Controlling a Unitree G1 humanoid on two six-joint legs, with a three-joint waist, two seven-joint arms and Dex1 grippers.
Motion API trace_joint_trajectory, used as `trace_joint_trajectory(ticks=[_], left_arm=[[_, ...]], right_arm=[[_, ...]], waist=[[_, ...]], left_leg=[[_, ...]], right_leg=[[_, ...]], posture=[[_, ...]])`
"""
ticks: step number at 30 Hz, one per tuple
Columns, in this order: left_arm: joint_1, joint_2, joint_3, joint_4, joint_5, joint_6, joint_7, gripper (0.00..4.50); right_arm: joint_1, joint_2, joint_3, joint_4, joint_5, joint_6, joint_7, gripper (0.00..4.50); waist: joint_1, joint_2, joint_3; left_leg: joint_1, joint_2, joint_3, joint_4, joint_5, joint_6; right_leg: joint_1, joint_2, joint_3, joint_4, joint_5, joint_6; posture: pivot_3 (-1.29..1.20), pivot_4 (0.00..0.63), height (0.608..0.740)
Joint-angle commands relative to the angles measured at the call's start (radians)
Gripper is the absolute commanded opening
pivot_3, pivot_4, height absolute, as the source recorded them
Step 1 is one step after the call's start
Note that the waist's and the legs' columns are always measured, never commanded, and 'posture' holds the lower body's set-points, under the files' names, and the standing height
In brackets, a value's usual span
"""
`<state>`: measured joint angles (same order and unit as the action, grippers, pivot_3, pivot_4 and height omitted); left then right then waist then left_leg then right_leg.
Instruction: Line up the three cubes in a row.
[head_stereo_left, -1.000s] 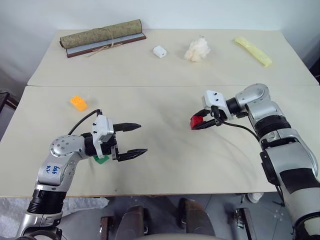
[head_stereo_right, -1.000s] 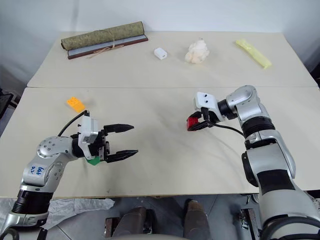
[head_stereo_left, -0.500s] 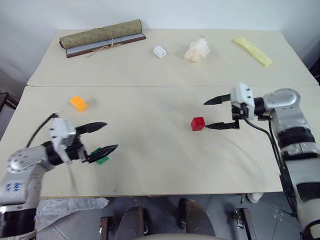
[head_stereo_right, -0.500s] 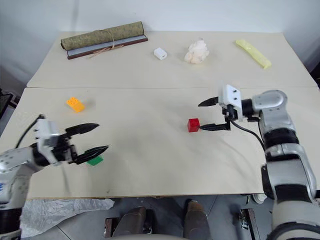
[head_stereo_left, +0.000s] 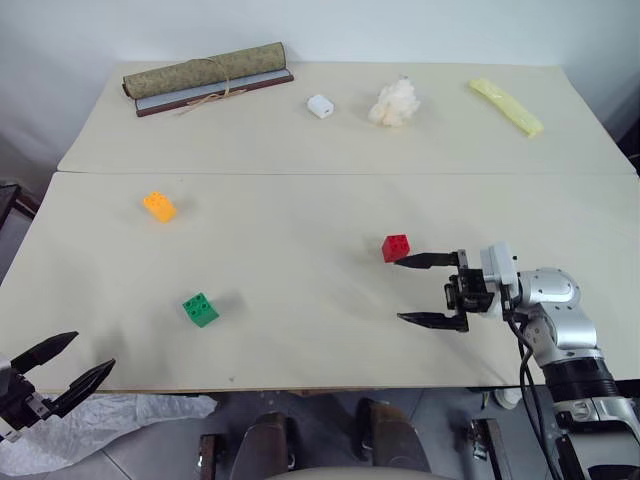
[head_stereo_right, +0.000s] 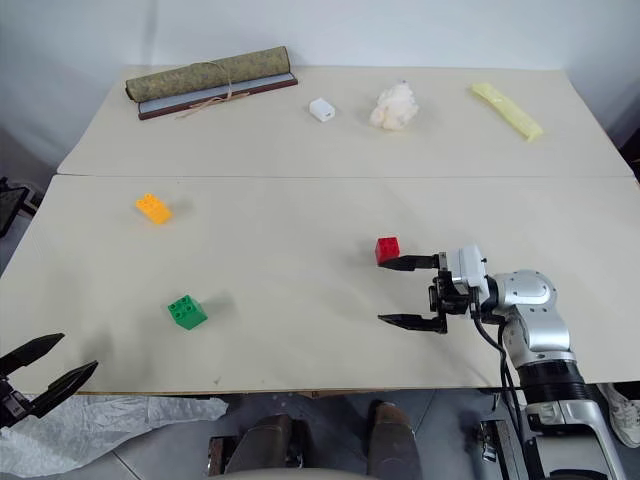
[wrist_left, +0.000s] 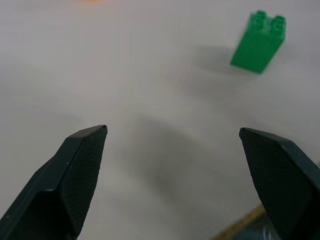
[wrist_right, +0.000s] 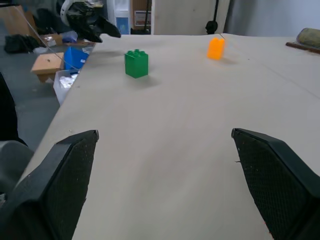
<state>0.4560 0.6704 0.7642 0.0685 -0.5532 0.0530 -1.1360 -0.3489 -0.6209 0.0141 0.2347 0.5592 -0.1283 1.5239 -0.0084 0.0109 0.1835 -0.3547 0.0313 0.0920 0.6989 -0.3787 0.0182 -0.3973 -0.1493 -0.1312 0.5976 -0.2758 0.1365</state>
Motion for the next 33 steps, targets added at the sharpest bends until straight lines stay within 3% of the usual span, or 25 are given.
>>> trace_joint_trajectory(ticks=[1,5,8,13,22,27,29,33], left_arm=[[-0.005,-0.002,-0.076,-0.139,-0.037,0.036,-0.013,4.5],[-0.129,0.016,-0.247,-0.27,-0.021,0.117,0.039,4.5],[-0.22,0.023,-0.317,-0.226,0.013,0.143,0.068,4.5],[-0.341,0.036,-0.423,-0.114,0.109,0.106,0.081,4.5],[-0.429,0.074,-0.465,-0.085,0.103,0.095,0.028,1.66],[-0.67,0.093,-0.57,-0.142,-0.004,0.258,-0.071,1.52],[-0.847,0.069,-0.695,-0.054,0.057,0.244,-0.157,1.52],[-1.206,-0.089,-0.902,0.341,0.257,0.067,-0.241,1.52]], right_arm=[[0.006,-0.044,-0.048,-0.015,0.004,-0.005,0.037,4.47],[-0.012,-0.123,-0.07,0.025,0.008,0.066,0.055,4.47],[-0.004,-0.159,-0.074,-0.01,0.04,0.188,0.029,4.47],[0.011,-0.158,-0.095,-0.095,0.055,0.242,0.0,4.47],[0.144,-0.165,-0.177,-0.176,0.035,0.221,-0.051,4.5],[0.214,-0.178,-0.232,-0.203,0.049,0.247,-0.078,4.5],[0.239,-0.182,-0.259,-0.209,0.051,0.255,-0.091,4.5],[0.295,-0.173,-0.315,-0.227,0.061,0.258,-0.122,4.5]], waist=[[0.006,0.0,0.0],[0.012,0.0,0.0],[0.004,0.0,0.0],[-0.019,0.0,0.0],[-0.003,0.0,0.0],[0.027,0.0,0.0],[0.035,0.0,0.0],[0.039,0.0,-0.001]], left_leg=[[0.0,0.0,0.0,0.0,0.0,0.0],[0.0,-0.001,0.0,0.001,0.0,0.001],[0.001,0.0,0.0,0.001,-0.001,0.0],[0.002,-0.001,0.003,0.0,-0.001,-0.001],[0.001,-0.002,0.003,0.0,-0.002,-0.001],[0.0,-0.002,0.004,0.004,-0.002,-0.001],[0.0,-0.003,0.004,0.004,-0.002,-0.001],[0.0,-0.005,0.008,0.004,-0.001,-0.001]], right_leg=[[0.0,0.0,0.0,0.0,0.0,0.0],[0.0,-0.001,0.001,0.001,0.001,0.0],[0.0,0.0,0.001,0.001,0.0,-0.001],[-0.001,0.003,0.0,0.001,-0.001,-0.002],[-0.001,0.003,0.0,0.001,-0.001,-0.002],[0.0,0.003,0.0,0.004,0.0,-0.002],[0.0,0.003,0.001,0.004,0.0,-0.002],[0.002,0.004,-0.001,0.002,0.0,-0.001]], posture=[[0.0,0.15,0.74],[0.0,0.15,0.74],[0.0,0.15,0.74],[0.0,0.15,0.74],[0.0,0.15,0.74],[0.0,0.15,0.74],[0.0,0.15,0.74],[0.0,0.15,0.74]])
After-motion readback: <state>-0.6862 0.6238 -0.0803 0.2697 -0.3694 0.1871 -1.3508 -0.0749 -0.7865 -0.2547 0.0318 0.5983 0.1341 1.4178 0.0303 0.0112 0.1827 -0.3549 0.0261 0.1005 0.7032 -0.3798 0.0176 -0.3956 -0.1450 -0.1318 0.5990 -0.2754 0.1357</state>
